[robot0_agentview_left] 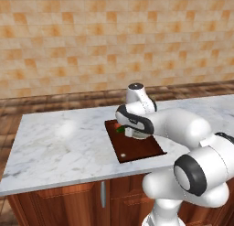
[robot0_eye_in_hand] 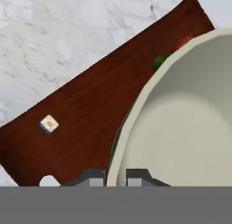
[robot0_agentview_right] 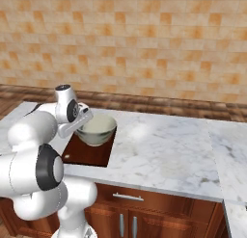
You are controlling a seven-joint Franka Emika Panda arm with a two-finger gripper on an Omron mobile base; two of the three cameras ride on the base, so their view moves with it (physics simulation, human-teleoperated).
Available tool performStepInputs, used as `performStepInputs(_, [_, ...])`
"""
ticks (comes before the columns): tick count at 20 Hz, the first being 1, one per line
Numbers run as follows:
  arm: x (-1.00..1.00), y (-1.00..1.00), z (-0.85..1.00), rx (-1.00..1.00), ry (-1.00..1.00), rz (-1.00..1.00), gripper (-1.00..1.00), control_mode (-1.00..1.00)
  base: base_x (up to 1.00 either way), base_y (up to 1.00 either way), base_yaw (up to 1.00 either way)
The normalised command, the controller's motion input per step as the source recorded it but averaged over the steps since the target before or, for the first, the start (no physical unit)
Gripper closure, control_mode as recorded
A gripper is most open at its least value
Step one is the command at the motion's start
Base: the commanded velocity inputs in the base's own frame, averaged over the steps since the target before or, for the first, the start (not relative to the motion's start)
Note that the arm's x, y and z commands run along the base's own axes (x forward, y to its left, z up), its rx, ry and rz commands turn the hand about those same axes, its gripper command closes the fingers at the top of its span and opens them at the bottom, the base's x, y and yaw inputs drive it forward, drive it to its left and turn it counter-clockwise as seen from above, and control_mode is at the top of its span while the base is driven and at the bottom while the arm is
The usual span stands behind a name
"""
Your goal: Place the two vegetables and bowl onto the tray for setting up a vegetable dip station.
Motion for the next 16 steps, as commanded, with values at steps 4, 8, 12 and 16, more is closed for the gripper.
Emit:
performStepInputs(4, [-0.30,0.01,-0.24,0.00,0.00,0.06,1.00,-1.00,0.00,0.00,0.00])
performStepInputs(8, [-0.18,0.06,-0.01,0.00,-0.03,0.05,1.00,-1.00,0.00,0.00,0.00])
performStepInputs(12, [-0.19,0.18,-0.07,0.00,0.00,0.04,1.00,-1.00,0.00,0.00,0.00])
performStepInputs(16, [-0.27,0.20,-0.13,0.00,0.00,0.05,1.00,-1.00,0.00,0.00,0.00])
